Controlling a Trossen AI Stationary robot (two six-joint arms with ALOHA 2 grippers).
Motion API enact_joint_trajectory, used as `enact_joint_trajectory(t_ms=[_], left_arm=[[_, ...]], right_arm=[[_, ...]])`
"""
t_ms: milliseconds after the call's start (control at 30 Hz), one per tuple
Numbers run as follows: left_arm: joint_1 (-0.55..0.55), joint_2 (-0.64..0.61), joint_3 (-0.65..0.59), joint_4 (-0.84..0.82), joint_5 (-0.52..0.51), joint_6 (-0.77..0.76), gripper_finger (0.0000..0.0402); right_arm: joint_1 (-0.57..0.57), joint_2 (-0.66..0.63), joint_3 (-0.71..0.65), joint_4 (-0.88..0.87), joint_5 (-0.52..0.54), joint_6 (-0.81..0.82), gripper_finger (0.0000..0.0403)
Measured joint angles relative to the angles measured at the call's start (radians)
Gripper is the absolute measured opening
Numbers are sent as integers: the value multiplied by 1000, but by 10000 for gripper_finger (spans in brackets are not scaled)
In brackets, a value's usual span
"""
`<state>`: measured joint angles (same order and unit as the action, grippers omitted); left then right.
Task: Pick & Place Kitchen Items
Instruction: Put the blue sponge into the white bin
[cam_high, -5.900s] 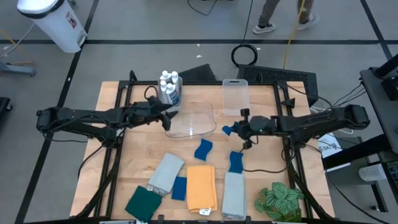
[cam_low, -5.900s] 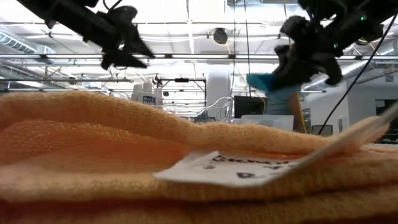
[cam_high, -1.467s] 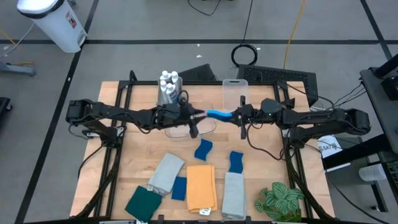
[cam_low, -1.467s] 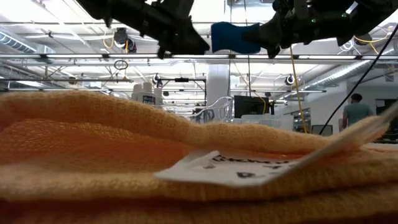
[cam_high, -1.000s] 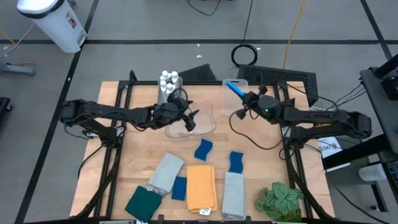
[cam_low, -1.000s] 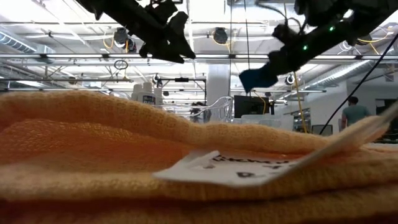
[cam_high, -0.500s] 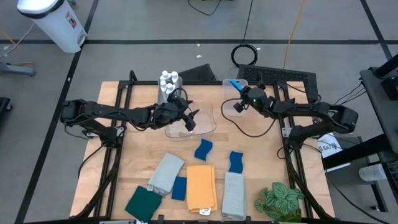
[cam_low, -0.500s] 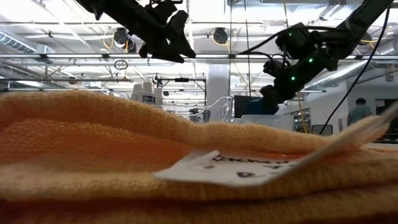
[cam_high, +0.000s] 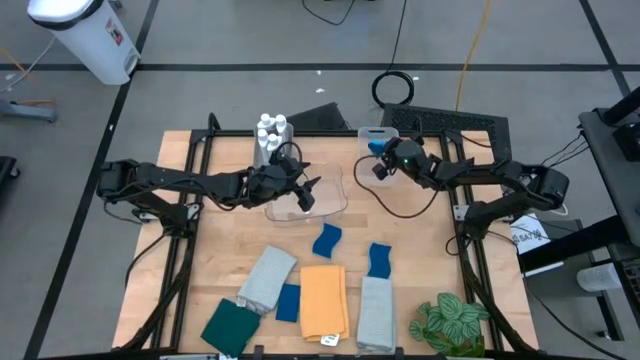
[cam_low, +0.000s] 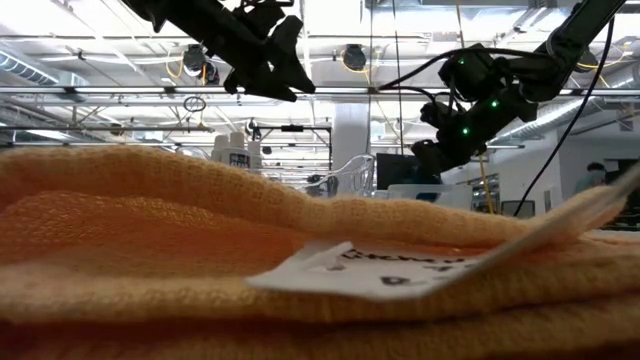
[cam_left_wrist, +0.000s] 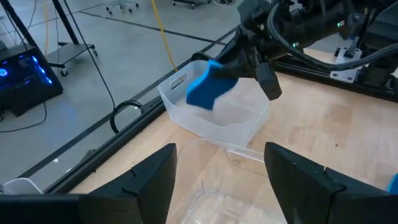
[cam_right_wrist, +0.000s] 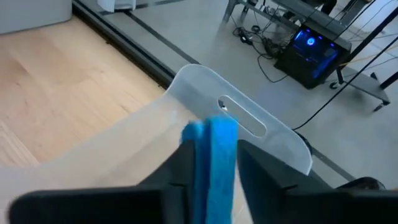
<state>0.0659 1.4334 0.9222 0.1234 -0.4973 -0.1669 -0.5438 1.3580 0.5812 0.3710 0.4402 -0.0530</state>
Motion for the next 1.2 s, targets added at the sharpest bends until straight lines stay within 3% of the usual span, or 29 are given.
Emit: enact_joint_trajectory(t_ms=[233, 400, 500, 733, 933, 1067, 1200], left_arm=[[0, 0, 0, -1, 0, 4, 248], [0, 0, 0, -1, 1, 3, 248], [0, 0, 0, -3, 1, 3, 248], [0, 0, 0, -25, 1, 1, 248], [0, 0, 0, -24, 1, -3, 248], [0, 0, 0, -24, 1, -4, 248], [0, 0, 0, -24, 1, -5, 248]], right_arm=[[0, 0, 0, 14, -4, -4, 183], [2, -11, 0, 23, -123, -18, 216], [3, -27, 0, 22, -184, -17, 225], [3, -68, 0, 80, -182, -117, 225], [47, -128, 0, 81, -190, -44, 220], [87, -177, 0, 61, -372, -38, 223], [139, -218, 0, 58, -715, -37, 222]])
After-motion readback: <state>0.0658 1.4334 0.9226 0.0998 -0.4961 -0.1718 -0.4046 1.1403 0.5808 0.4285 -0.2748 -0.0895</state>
